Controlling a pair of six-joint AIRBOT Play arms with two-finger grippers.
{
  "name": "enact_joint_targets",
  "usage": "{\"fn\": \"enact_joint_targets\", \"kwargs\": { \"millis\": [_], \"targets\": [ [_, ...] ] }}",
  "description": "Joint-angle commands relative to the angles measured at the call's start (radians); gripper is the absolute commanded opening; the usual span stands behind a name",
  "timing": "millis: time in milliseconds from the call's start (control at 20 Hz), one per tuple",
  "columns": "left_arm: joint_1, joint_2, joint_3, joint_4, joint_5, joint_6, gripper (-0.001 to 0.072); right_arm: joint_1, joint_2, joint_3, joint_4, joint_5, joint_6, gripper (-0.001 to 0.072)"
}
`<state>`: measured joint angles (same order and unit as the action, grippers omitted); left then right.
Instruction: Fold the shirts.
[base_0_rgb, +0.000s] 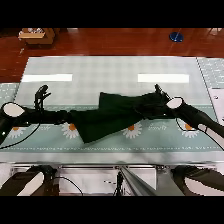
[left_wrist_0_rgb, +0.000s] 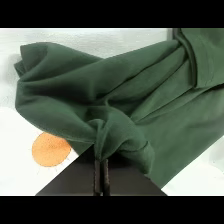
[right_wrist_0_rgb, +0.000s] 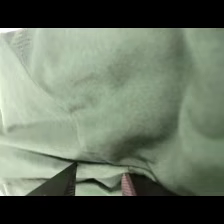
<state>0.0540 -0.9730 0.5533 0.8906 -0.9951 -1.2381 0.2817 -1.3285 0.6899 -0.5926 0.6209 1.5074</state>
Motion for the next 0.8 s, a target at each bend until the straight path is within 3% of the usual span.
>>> {"fn": "enact_joint_targets", "kwargs": {
  "millis": [0, 100, 200, 250, 500, 750],
  "targets": [
    [0.0, 0.0, -0.001, 0.0, 0.0, 0.0, 0.0021, 0.001, -0.001, 0.0, 0.0, -0.073, 0.044, 0.0334],
    [0.0, 0.0, -0.001, 0.0, 0.0, 0.0, 0.0022, 0.001, -0.005, 0.0, 0.006, -0.085, 0.068, 0.0312],
    [0.0, 0.0, -0.001, 0.0, 0.0, 0.0, 0.0022, 0.001, -0.013, 0.0, 0.01, -0.08, 0.071, 0.0086],
    [0.0, 0.0, -0.001, 0.0, 0.0, 0.0, 0.0022, 0.001, -0.013, 0.0, 0.011, -0.079, 0.071, 0.0032],
    [0.001, 0.011, 0.048, 0.001, 0.0, 0.026, 0.002, -0.008, 0.072, 0.008, 0.069, -0.075, -0.003, 0.0031],
    [0.004, 0.083, 0.353, 0.026, 0.0, 0.026, 0.002, -0.122, 0.341, 0.15, 0.061, 0.016, -0.054, 0.003]
  ]
}}
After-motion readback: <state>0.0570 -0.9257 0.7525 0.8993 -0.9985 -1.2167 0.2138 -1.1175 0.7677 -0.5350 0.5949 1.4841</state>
